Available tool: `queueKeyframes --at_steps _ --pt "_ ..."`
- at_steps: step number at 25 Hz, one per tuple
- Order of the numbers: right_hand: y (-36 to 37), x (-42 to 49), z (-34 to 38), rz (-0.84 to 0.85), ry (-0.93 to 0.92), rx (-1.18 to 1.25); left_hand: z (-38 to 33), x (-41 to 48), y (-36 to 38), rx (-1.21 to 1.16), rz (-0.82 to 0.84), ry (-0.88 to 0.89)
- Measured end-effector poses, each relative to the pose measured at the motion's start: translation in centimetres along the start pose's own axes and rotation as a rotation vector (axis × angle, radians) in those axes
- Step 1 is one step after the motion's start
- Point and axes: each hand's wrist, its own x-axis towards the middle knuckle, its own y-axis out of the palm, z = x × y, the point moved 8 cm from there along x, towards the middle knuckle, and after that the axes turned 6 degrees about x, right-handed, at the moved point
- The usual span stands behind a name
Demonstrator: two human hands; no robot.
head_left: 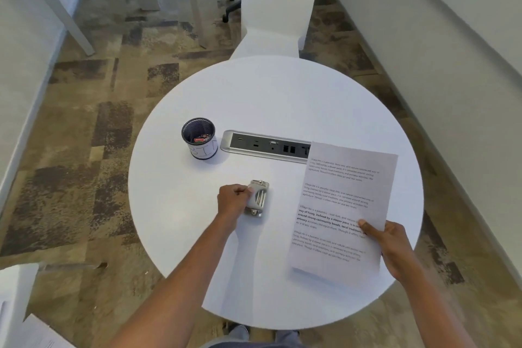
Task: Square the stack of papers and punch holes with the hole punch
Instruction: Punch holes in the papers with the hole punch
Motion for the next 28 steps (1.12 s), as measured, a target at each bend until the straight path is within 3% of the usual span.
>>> queueKeyframes --at_steps 12,28 --pt "-0.8 0.5 -3.3 -0.041 0.064 -0.017 0.6 -1.3 2.6 0.040 -0.017 -0.038" --pt "5.5 3.1 -5.6 0.002 0.097 -0.122 0.9 -1.9 1.3 0.146 0.013 0.015"
